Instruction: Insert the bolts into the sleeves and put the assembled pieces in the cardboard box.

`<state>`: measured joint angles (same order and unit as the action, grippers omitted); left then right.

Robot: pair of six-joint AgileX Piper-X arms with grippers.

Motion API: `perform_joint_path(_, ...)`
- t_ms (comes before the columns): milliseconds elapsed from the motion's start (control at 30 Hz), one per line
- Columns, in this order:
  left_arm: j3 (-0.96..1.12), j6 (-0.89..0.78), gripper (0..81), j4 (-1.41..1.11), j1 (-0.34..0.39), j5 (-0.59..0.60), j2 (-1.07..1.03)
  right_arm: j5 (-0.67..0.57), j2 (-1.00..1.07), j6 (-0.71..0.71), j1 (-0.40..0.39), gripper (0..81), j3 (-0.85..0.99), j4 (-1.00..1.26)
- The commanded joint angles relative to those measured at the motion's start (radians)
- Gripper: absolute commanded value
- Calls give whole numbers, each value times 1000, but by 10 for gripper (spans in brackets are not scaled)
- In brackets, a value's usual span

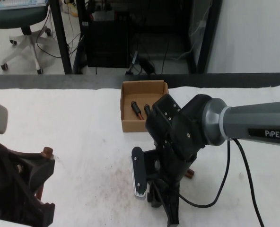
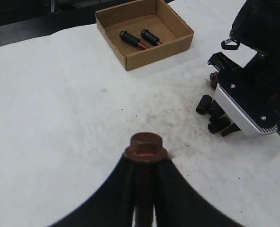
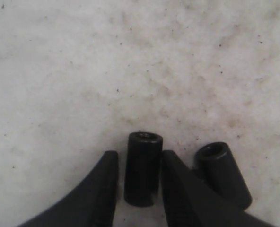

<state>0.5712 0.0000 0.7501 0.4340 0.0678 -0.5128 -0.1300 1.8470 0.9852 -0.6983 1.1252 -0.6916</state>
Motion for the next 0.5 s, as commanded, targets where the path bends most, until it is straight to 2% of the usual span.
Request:
perform_joint_path(0, 1, 0, 2, -5, -1, 2, 5, -19, -2, 3, -1, 300, 7, 4)
perform_joint_path(100, 1, 0, 2, -5, -1, 2, 5, -19, -2, 3, -1, 279, 7, 4)
perform_joint_path(167, 1, 0, 2, -5, -1, 2, 5, -19, -2, 3, -1, 201, 7, 4)
perform_joint_path(267, 1, 0, 2, -5, -1, 2, 5, -19, -2, 3, -1, 25, 7, 4)
perform_joint_path(300, 1, 0, 2, -5, -1, 2, 5, -19, -2, -1, -1, 6, 7, 4)
perform_joint_path(467, 1, 0, 2, -5, -1, 2, 5, -19, -2, -29, -2, 6, 7, 4)
